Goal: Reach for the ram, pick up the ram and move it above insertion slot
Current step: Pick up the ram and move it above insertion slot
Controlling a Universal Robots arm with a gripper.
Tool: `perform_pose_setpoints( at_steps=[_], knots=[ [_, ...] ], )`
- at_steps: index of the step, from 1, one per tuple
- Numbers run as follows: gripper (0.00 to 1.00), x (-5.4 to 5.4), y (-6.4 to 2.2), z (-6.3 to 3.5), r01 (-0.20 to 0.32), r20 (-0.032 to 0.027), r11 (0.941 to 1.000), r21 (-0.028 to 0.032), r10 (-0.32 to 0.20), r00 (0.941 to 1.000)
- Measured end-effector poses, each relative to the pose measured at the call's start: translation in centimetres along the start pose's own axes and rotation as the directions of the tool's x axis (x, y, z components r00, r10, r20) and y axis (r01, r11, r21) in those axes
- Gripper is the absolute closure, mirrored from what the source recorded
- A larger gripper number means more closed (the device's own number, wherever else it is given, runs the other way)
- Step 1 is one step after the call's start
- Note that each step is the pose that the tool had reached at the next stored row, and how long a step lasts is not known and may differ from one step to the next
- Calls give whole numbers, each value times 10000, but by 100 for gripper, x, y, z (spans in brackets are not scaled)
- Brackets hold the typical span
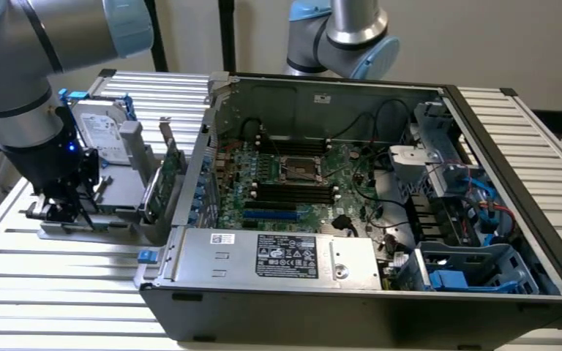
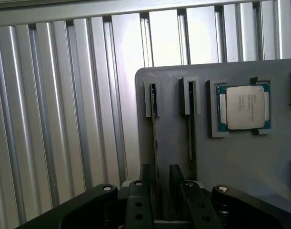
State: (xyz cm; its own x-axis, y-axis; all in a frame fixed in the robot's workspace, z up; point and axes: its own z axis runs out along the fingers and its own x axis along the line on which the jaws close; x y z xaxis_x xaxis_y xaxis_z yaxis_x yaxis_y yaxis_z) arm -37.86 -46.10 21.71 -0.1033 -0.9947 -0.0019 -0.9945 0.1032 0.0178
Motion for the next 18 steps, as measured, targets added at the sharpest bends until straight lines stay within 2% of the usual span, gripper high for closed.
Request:
perform_pose_setpoints(
  at_steps=[6,18],
  knots=[
    [69,3,24,88,93,1,10000,4,-93,10000],
    [69,-3,29,132,511,-6,9987,5,-511,9987]
  ],
)
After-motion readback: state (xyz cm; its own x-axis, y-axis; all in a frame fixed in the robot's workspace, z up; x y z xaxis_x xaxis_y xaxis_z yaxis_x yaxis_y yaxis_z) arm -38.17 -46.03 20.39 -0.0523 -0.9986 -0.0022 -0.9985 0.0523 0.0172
